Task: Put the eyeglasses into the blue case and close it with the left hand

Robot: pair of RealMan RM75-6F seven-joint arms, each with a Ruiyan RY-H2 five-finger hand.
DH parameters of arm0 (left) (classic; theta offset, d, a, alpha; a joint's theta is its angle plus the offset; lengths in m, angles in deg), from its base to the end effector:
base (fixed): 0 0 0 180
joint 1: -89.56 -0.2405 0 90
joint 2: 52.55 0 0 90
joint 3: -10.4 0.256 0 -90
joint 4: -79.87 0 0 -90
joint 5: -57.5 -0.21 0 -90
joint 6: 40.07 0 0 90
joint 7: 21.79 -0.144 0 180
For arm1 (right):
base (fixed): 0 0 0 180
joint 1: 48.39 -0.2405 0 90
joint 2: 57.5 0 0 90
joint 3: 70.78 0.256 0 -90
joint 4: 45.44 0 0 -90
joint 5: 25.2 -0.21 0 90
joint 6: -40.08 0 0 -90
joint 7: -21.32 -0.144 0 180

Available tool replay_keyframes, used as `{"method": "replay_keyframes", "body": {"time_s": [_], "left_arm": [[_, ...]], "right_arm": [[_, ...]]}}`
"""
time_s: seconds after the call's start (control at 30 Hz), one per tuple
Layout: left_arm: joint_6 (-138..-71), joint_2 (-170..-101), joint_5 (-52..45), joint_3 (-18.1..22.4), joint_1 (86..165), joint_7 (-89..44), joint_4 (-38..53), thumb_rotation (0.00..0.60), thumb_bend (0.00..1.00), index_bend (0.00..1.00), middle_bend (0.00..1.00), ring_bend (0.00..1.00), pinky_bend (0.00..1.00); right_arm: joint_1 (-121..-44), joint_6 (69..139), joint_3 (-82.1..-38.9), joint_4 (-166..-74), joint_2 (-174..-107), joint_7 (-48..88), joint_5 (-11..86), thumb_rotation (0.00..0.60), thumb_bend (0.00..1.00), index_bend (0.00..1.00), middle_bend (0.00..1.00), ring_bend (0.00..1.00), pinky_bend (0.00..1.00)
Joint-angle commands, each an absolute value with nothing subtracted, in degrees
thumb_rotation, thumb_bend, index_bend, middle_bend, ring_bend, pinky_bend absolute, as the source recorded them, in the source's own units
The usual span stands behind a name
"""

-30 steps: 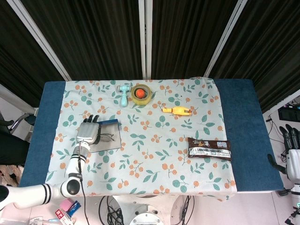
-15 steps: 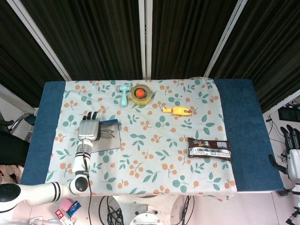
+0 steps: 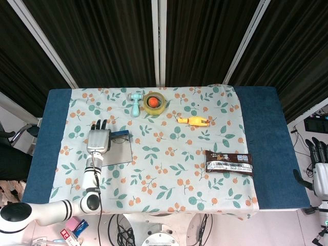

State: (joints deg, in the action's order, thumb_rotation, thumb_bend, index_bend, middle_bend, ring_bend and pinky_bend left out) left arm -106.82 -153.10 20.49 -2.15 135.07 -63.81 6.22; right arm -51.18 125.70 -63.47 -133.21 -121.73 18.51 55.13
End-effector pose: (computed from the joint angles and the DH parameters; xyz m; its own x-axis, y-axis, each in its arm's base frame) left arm -0.1813 0.3657 -0.0388 0.5490 0.2432 0.7997 0.8234 0.0070 -0.5674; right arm -0.3384 -0.1851 0.1858 0.4103 0.0806 0.9084 -0.9083 0.1247 0.3992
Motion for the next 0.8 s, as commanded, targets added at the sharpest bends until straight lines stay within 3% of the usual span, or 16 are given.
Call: {"method": "replay_keyframes", "body": {"time_s": [0.03,0.13,0.37,0.6,0.8], "left_arm": [[-108.60,-152.55,18.10,-1.84,134.16,-63.03,4.20,0.600,0.46,0.32,0.06,0.01,0.15],[-112.25,-150.28,13.75,-0.72,132.20,-61.43,-1.39,0.600,0.39,0.30,0.06,0.01,0.15],[-117.19,-142.70,2.64,7.31,125.47,-57.33,-14.49,0.600,0.19,0.24,0.06,0.02,0.15],[-110.81,-141.92,1.60,9.91,123.92,-53.09,-13.89,0.600,0.12,0.21,0.06,0.02,0.15],[-109.05,-144.61,0.70,9.10,123.56,-51.91,-9.47,0.600,0.10,0.19,0.06,0.02,0.15]], "right_arm": [[-51.23,125.51,-63.48,-133.19,-121.68,18.42,55.03,0.600,0.20,0.00,0.00,0.00,0.00],[-51.25,125.43,-63.43,-133.13,-121.65,18.26,54.96,0.600,0.20,0.00,0.00,0.00,0.00],[-51.55,125.07,-63.03,-132.75,-121.88,18.03,54.47,0.600,0.20,0.00,0.00,0.00,0.00],[-51.72,125.41,-63.48,-133.43,-122.17,18.94,55.68,0.600,0.20,0.00,0.00,0.00,0.00],[-51.19,126.18,-63.54,-133.93,-121.67,19.31,55.60,0.600,0.20,0.00,0.00,0.00,0.00]]}}
